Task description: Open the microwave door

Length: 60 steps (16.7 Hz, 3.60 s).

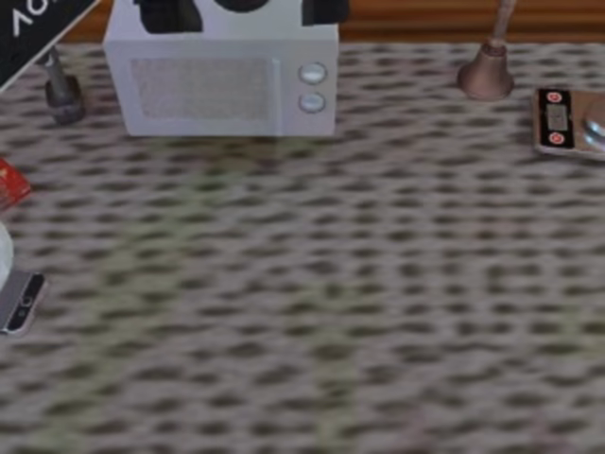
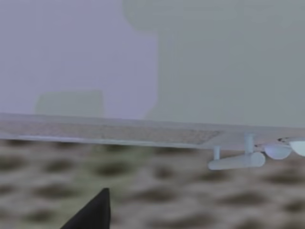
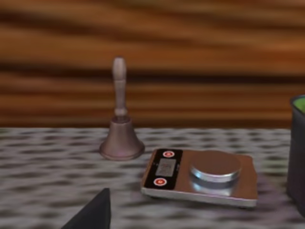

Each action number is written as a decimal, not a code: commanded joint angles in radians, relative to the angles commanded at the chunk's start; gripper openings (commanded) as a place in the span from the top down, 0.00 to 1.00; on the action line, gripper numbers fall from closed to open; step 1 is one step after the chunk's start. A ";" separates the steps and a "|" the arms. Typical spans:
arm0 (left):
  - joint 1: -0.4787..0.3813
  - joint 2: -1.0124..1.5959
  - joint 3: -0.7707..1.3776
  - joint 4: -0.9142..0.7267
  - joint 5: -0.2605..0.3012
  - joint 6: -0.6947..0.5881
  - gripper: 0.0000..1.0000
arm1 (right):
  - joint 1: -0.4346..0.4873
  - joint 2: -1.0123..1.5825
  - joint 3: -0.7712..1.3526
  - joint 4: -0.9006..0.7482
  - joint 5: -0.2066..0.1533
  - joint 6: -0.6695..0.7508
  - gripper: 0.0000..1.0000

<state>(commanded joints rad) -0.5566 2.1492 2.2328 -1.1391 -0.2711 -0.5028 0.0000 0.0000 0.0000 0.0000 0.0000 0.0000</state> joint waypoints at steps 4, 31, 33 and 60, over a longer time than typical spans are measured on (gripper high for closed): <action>-0.018 0.067 0.053 -0.045 -0.009 -0.014 0.00 | 0.000 0.000 0.000 0.000 0.000 0.000 0.00; 0.029 0.181 -0.034 0.168 0.013 0.031 0.75 | 0.000 0.000 0.000 0.000 0.000 0.000 0.00; 0.029 0.181 -0.034 0.168 0.013 0.031 0.90 | 0.000 0.000 0.000 0.000 0.000 0.000 0.00; 0.001 0.056 -0.243 0.245 0.000 0.006 1.00 | 0.000 0.000 0.000 0.000 0.000 0.000 0.00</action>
<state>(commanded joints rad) -0.5554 2.2050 1.9897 -0.8939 -0.2712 -0.4964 0.0000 0.0000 0.0000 0.0000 0.0000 0.0000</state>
